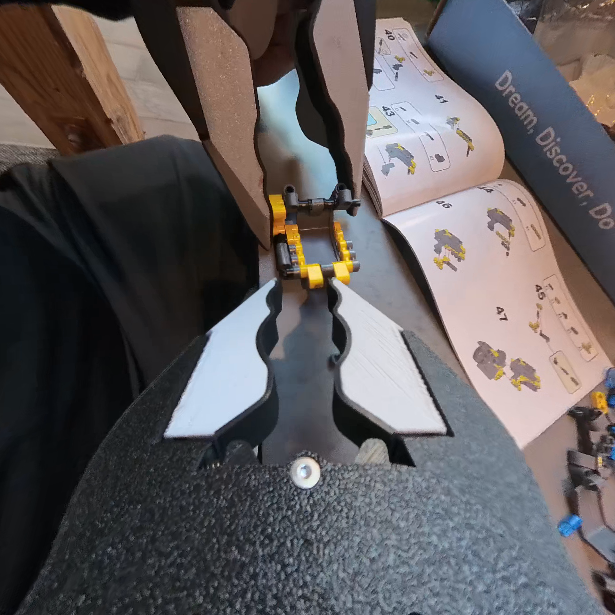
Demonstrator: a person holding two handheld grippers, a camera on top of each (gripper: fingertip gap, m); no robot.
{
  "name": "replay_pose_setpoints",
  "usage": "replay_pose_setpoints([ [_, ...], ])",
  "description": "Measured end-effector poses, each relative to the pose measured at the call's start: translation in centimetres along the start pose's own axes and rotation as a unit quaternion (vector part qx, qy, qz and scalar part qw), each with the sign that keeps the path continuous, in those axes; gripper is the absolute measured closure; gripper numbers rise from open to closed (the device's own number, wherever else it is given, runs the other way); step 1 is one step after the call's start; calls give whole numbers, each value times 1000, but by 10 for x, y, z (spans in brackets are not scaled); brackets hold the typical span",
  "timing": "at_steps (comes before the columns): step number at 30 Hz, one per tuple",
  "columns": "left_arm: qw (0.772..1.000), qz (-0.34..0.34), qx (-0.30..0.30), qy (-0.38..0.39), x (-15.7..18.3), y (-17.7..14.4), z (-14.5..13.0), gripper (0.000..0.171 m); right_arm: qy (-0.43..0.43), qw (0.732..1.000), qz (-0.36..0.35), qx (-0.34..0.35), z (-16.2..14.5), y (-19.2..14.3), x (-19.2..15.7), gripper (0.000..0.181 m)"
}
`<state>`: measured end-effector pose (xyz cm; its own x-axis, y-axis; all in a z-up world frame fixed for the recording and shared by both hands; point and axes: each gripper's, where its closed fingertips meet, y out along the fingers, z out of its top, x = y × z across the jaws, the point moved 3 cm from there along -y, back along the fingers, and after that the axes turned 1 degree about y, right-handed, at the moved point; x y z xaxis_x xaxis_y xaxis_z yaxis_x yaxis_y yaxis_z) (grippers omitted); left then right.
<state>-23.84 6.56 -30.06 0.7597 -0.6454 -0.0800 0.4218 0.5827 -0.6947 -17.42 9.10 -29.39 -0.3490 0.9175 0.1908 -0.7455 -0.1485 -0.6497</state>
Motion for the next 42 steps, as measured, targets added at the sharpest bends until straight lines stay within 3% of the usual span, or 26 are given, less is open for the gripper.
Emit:
replay_pose_setpoints([
  [7,1000,-3,20,12,-1,3,3,114,-11,1000,-1,-4,-4,-10,13,147],
  [13,1000,3,22,8,-6,12,11,98,-29,999,8,-15,-12,-11,26,140],
  [23,999,-45,16,1,2,22,17,109,-12,996,93,-7,-15,-1,23,140],
  [42,999,-5,29,-25,-2,24,19,109,43,993,112,5,-17,-6,23,144],
])
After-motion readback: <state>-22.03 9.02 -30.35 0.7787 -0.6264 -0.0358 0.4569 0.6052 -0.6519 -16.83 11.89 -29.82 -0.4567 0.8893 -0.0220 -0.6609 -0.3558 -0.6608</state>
